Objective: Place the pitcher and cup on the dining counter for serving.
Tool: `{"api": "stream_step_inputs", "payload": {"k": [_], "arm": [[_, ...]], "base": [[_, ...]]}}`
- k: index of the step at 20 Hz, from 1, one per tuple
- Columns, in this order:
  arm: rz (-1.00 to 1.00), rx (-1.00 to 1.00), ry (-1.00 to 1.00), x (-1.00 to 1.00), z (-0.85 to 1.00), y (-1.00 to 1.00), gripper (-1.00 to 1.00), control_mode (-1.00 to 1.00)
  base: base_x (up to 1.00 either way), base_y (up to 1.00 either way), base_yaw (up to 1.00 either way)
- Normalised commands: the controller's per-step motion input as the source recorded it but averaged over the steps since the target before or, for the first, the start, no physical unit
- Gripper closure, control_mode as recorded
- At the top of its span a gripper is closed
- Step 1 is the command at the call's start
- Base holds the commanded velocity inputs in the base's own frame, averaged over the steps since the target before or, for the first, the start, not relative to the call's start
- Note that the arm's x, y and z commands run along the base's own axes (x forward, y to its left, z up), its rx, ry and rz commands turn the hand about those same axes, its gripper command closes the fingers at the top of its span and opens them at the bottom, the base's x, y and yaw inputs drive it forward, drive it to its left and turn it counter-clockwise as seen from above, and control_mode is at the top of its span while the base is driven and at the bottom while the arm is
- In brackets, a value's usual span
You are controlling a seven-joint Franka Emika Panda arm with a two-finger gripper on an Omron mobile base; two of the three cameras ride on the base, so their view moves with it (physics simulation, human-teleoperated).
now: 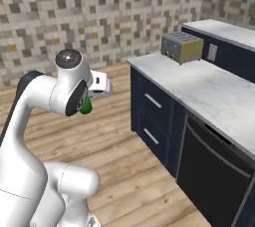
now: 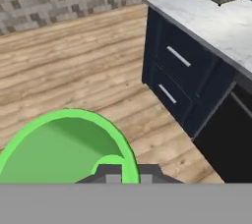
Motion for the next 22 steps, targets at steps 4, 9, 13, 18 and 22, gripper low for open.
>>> {"api": "stream_step_inputs", "payload": {"k": [4, 9, 13, 18, 22], "arm": [[0.00, 0.00, 0.00, 0.00, 0.00, 0.00, 1.00, 1.00], [0.00, 0.00, 0.00, 0.00, 0.00, 0.00, 1.00, 1.00], [0.00, 0.00, 0.00, 0.00, 0.00, 0.00, 1.00, 1.00], [0.00, 0.00, 0.00, 0.00, 0.00, 0.00, 1.00, 1.00], [0.00, 0.00, 0.00, 0.00, 0.00, 0.00, 1.00, 1.00]], "base": [[1.00, 0.63, 0.07], [1.00, 0.59, 0.03], [1.00, 0.55, 0.01], [1.00, 0.48, 0.00], [1.00, 0.30, 0.00]]}}
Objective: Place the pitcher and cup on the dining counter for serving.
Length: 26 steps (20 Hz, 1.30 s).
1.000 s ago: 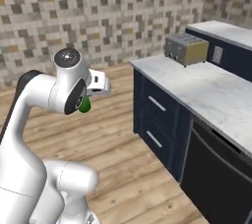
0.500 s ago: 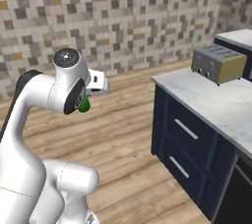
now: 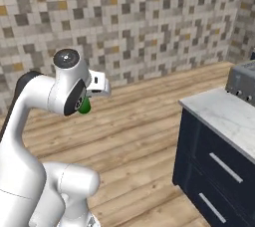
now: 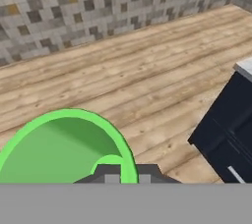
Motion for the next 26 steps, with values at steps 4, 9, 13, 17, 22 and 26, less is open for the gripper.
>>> {"api": "stream_step_inputs", "payload": {"k": [4, 9, 13, 17, 22, 26], "arm": [[0.00, 0.00, 0.00, 0.00, 0.00, 0.00, 1.00, 1.00], [0.00, 0.00, 0.00, 0.00, 0.00, 0.00, 1.00, 1.00], [0.00, 0.00, 0.00, 0.00, 0.00, 0.00, 1.00, 1.00], [0.00, 0.00, 0.00, 0.00, 0.00, 0.00, 1.00, 1.00], [0.00, 0.00, 0.00, 0.00, 0.00, 0.00, 1.00, 1.00], [0.00, 0.00, 0.00, 0.00, 0.00, 0.00, 1.00, 1.00]], "base": [[1.00, 0.06, 0.00], [1.00, 0.02, -0.16], [1.00, 0.18, -0.28], [1.00, 0.33, -0.30], [1.00, 0.29, -0.36], [1.00, 0.16, -0.39]]}}
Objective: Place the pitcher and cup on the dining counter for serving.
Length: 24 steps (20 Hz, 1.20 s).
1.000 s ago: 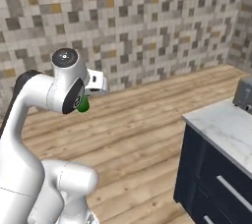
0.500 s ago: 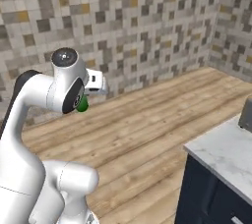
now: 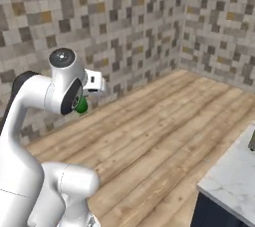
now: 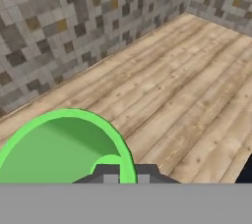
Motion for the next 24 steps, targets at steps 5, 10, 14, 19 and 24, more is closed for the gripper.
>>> {"api": "stream_step_inputs", "payload": {"k": [5, 10, 14, 19, 24], "arm": [[0.00, 0.00, 0.00, 0.00, 0.00, 0.00, 1.00, 1.00], [0.00, 0.00, 0.00, 0.00, 0.00, 0.00, 1.00, 1.00], [0.00, 0.00, 0.00, 0.00, 0.00, 0.00, 1.00, 1.00], [0.00, 0.00, 0.00, 0.00, 0.00, 0.00, 1.00, 1.00], [0.00, 0.00, 0.00, 0.00, 0.00, 0.00, 1.00, 1.00]], "base": [[1.00, 0.03, -0.42], [1.00, 0.02, -0.45], [1.00, 0.08, -0.48], [1.00, 0.20, -0.47], [1.00, 0.41, -0.48]]}}
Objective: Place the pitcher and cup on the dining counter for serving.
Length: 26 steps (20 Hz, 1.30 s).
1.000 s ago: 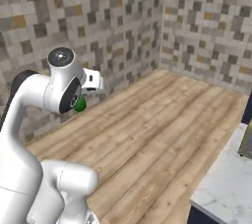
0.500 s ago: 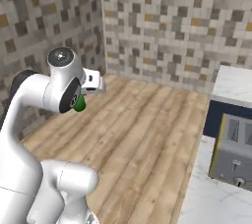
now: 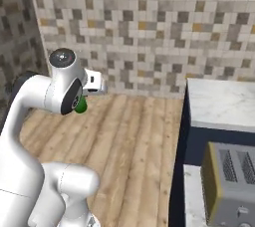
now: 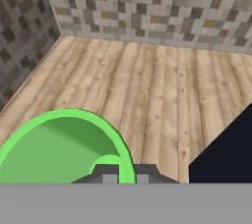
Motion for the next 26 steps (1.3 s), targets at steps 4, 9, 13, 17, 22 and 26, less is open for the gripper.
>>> {"api": "stream_step_inputs", "payload": {"k": [4, 9, 13, 17, 22, 26], "arm": [[0.00, 0.00, 0.00, 0.00, 0.00, 0.00, 1.00, 1.00], [0.00, 0.00, 0.00, 0.00, 0.00, 0.00, 1.00, 1.00], [0.00, 0.00, 0.00, 0.00, 0.00, 0.00, 1.00, 1.00], [0.00, 0.00, 0.00, 0.00, 0.00, 0.00, 1.00, 1.00], [0.00, 0.00, 0.00, 0.00, 0.00, 0.00, 1.00, 1.00], [0.00, 0.00, 0.00, 0.00, 0.00, 0.00, 1.00, 1.00]], "base": [[1.00, 0.52, -0.50], [0.99, 0.60, -0.52], [0.92, 0.56, -0.55], [0.72, 0.68, -0.54], [0.62, 0.76, -0.53], [0.55, 0.66, -0.54]]}}
